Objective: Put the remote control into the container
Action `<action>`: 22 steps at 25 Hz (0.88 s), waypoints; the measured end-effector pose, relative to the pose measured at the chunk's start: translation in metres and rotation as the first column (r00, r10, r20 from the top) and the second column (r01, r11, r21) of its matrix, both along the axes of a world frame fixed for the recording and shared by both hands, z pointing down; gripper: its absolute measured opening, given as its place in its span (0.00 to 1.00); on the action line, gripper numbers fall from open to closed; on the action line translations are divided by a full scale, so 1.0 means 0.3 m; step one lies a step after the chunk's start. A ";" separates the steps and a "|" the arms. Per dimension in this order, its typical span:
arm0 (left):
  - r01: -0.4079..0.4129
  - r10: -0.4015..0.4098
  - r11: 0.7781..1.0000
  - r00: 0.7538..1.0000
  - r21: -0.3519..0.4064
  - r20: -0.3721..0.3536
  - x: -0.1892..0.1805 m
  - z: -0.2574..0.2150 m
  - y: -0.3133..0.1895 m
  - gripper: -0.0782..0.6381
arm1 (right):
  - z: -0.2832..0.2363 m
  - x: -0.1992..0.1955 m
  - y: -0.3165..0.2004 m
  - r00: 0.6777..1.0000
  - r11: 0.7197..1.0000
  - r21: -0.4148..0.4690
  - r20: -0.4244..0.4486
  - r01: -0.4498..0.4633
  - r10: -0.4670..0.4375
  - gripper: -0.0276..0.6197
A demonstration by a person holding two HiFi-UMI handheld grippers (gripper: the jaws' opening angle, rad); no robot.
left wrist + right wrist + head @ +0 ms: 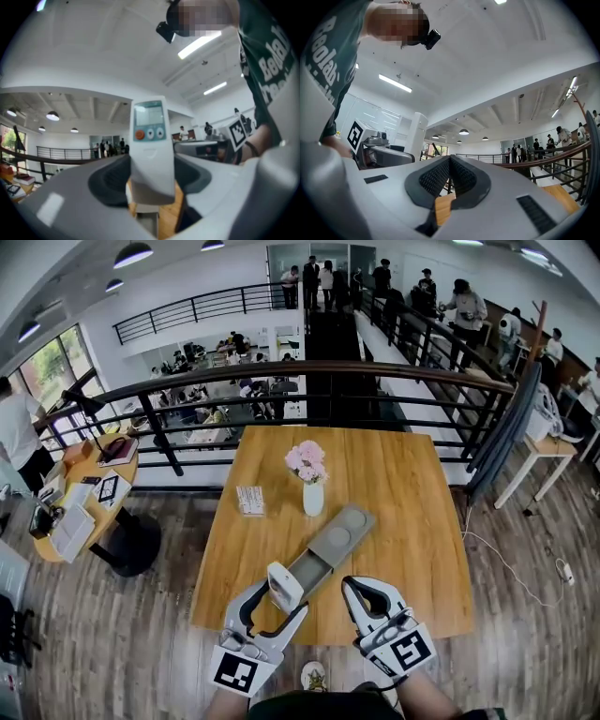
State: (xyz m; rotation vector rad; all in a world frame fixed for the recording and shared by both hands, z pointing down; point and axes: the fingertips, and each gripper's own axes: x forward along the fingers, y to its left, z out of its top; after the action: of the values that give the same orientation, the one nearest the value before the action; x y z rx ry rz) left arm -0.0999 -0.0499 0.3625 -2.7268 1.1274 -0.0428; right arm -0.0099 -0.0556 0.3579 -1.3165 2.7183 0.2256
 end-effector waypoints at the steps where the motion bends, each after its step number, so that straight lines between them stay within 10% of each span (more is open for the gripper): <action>1: 0.001 -0.001 1.000 1.000 -0.006 -0.009 -0.007 0.004 -0.016 0.50 | -0.002 -0.001 -0.012 1.000 1.000 0.005 0.000 -0.006 0.006 0.07; 22: 0.015 -0.016 0.999 1.000 -0.044 -0.024 0.054 0.008 -0.129 0.50 | -0.032 0.056 -0.132 1.000 1.000 0.024 -0.006 -0.002 0.002 0.07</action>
State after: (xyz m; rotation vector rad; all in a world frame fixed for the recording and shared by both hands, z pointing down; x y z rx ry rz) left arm -0.0835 -0.0887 0.3650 -2.7641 1.1672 -0.0374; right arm 0.0068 -0.0950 0.3484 -1.3143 2.7105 0.2621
